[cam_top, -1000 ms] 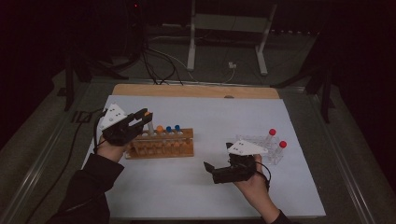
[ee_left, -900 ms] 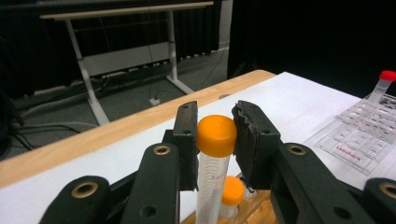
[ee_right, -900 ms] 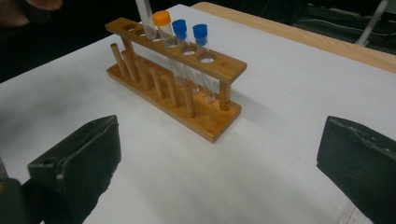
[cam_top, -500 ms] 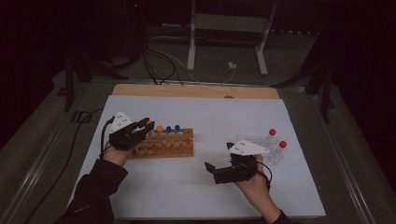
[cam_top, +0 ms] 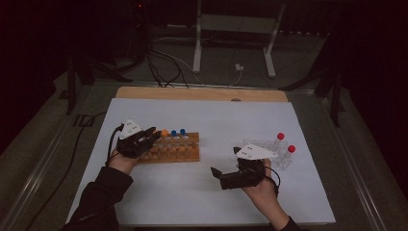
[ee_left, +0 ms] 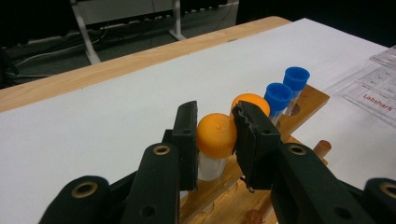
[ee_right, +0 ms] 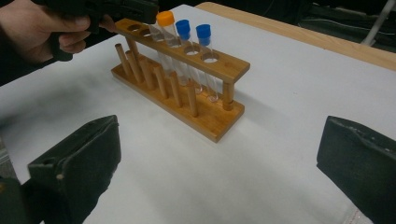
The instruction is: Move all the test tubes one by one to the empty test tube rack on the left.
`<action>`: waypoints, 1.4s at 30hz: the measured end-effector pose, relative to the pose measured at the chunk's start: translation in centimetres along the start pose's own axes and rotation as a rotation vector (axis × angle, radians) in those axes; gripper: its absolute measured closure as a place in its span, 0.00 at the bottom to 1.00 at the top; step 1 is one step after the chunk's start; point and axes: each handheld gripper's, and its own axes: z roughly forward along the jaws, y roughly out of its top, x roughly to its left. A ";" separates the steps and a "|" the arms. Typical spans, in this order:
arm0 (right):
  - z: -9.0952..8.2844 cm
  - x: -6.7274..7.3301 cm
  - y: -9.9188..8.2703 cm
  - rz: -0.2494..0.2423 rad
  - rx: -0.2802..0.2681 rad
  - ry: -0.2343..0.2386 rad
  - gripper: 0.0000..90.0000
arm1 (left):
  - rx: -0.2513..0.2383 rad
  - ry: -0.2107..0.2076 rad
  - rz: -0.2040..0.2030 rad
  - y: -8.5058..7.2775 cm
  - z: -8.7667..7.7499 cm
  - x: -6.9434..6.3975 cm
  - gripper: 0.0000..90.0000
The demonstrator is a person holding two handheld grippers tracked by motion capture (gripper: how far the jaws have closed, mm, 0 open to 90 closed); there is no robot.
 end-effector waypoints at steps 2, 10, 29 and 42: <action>0.0 0.0 0.0 -0.002 0.003 -0.001 0.00 | 0.006 -0.004 -0.003 0.0 -0.1 0.1 0.80; -0.4 -0.2 0.2 -0.004 -0.006 0.003 0.00 | -0.002 -0.032 -0.020 0.3 -1.0 0.2 0.64; -3.0 -2.2 -0.2 -0.013 -0.079 -0.103 0.00 | -0.022 -0.177 0.012 -1.1 -4.9 -2.9 0.03; -6.8 -6.3 -2.9 0.057 -0.095 -0.309 0.00 | 0.010 -0.237 0.047 -2.2 -5.4 -4.2 0.03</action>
